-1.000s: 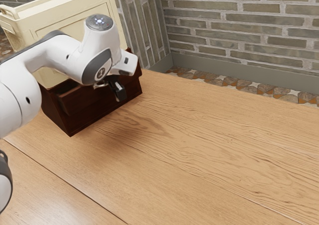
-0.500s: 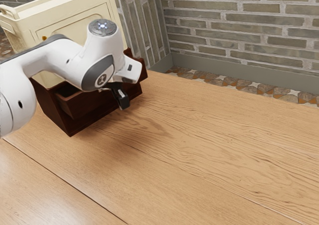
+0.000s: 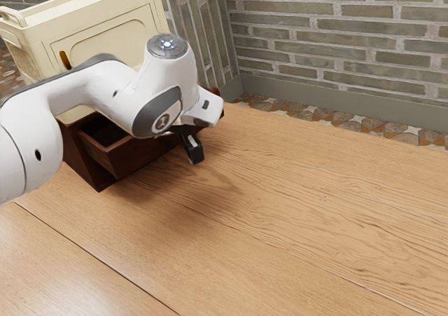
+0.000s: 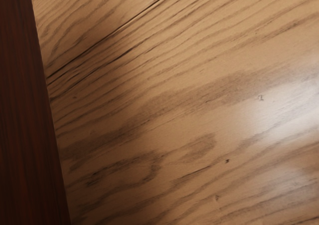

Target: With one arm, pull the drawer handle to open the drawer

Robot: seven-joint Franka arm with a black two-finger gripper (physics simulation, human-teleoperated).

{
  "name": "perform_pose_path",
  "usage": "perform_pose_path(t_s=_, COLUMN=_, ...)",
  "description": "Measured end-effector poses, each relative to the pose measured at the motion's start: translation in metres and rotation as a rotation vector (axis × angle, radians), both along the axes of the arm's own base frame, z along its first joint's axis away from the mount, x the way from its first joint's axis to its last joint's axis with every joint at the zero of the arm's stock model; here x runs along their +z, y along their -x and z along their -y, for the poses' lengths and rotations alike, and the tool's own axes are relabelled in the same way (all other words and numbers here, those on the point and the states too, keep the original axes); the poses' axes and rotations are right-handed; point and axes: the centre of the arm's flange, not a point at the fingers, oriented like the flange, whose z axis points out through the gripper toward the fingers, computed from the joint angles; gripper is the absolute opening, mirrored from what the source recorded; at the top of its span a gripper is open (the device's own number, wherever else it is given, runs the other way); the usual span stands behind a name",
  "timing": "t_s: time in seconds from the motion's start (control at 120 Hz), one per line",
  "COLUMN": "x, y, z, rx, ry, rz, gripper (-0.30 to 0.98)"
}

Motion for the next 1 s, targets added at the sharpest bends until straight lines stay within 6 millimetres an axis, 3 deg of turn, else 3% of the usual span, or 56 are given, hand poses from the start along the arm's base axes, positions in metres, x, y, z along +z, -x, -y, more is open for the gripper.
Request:
perform_pose_path(t_s=0.067, x=0.000, y=0.002, z=0.009, rx=-0.012, ry=0.005, rz=-0.002, gripper=0.74)
perform_pose_path(t_s=0.15, x=0.005, y=0.005, z=0.017, rx=-0.022, ry=0.006, rz=0.004, gripper=0.62)
perform_pose_path(t_s=0.267, x=0.020, y=0.010, z=0.024, rx=-0.031, ry=0.009, rz=0.025, gripper=0.51)
perform_pose_path(t_s=0.467, x=0.063, y=0.031, z=0.025, rx=-0.031, ry=0.014, rz=0.083, gripper=0.61)
perform_pose_path(t_s=0.567, x=0.094, y=0.048, z=0.034, rx=-0.038, ry=0.020, rz=0.114, gripper=0.64)
perform_pose_path(t_s=0.667, x=0.120, y=0.061, z=0.047, rx=-0.050, ry=0.034, rz=0.134, gripper=0.66)
perform_pose_path(t_s=0.792, x=0.149, y=0.074, z=0.072, rx=-0.025, ry=0.199, rz=0.111, gripper=0.67)
perform_pose_path(t_s=0.883, x=0.168, y=0.097, z=0.085, rx=-0.020, ry=0.272, rz=0.045, gripper=0.68)
perform_pose_path(t_s=1.0, x=0.171, y=0.116, z=0.083, rx=-0.085, ry=0.294, rz=-0.061, gripper=0.68)
